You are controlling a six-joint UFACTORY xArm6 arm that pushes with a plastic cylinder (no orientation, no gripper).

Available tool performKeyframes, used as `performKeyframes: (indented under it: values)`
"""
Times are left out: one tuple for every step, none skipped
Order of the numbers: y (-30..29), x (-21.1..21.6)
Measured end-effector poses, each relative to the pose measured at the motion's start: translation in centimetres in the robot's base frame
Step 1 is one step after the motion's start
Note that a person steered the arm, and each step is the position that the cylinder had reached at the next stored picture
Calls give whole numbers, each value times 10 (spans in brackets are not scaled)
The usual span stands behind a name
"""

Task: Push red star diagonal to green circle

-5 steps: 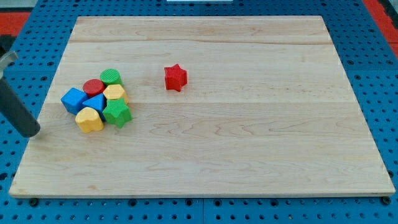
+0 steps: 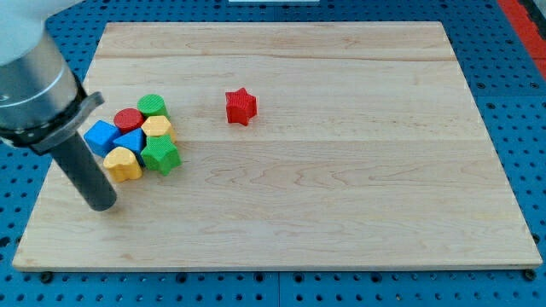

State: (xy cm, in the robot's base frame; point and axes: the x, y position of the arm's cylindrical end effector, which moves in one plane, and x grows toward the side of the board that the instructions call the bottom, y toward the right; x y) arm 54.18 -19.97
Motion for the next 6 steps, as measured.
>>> performKeyframes:
  values:
    - [23, 0]
    - [47, 1]
    - [92, 5]
    - [167, -46]
    - [190, -113]
    - [162, -147]
